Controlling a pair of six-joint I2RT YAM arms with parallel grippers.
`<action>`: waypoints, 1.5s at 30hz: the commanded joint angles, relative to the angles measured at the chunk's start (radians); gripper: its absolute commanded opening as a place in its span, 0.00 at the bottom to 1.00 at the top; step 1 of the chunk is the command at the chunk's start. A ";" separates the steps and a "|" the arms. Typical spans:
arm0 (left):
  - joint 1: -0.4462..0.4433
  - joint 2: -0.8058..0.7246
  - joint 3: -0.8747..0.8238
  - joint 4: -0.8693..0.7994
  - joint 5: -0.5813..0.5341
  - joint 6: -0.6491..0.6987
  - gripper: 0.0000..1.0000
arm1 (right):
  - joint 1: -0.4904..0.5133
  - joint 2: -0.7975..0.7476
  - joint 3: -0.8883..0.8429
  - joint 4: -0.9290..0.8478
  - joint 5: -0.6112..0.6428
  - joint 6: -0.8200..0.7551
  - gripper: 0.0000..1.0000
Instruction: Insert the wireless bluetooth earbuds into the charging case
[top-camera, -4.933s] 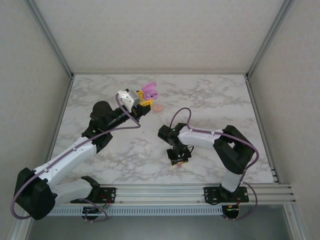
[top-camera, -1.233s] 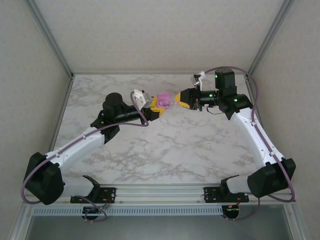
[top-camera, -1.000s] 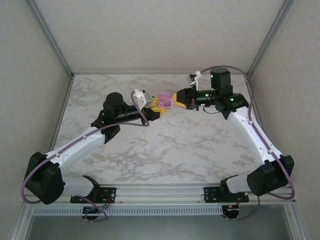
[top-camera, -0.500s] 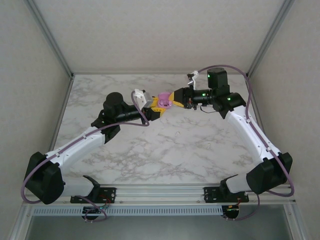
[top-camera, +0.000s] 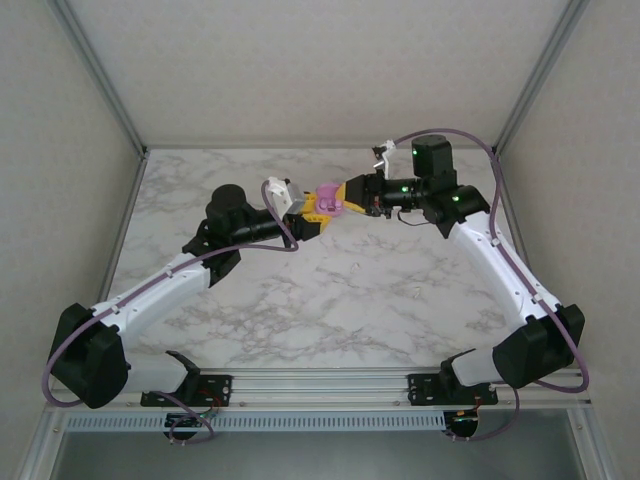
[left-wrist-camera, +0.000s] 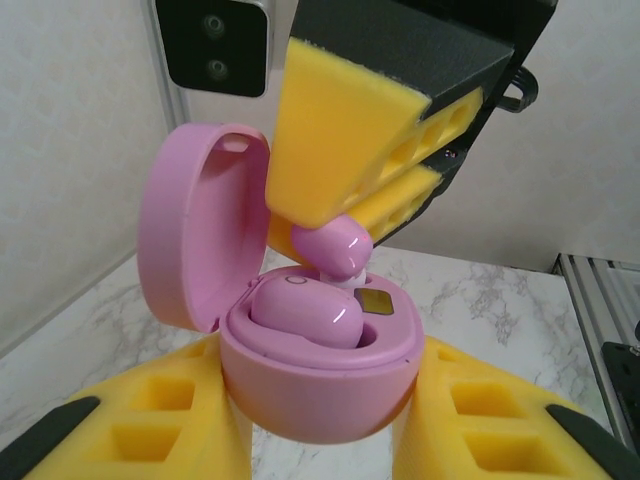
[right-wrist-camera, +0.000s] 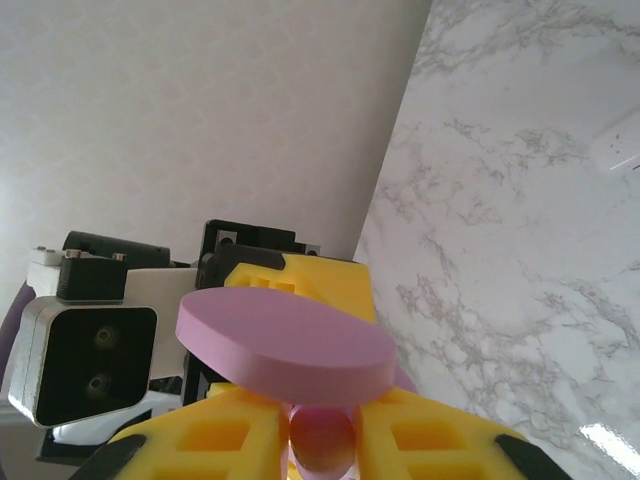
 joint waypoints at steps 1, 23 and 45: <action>-0.012 0.010 0.032 0.083 0.023 -0.041 0.24 | 0.022 0.009 0.039 -0.055 0.047 -0.065 0.23; -0.014 -0.003 0.037 0.064 -0.004 -0.028 0.24 | 0.025 -0.004 0.118 -0.166 0.140 -0.113 0.42; -0.023 -0.030 0.049 -0.007 -0.054 0.019 0.24 | 0.021 0.107 0.261 -0.201 0.256 -0.052 0.61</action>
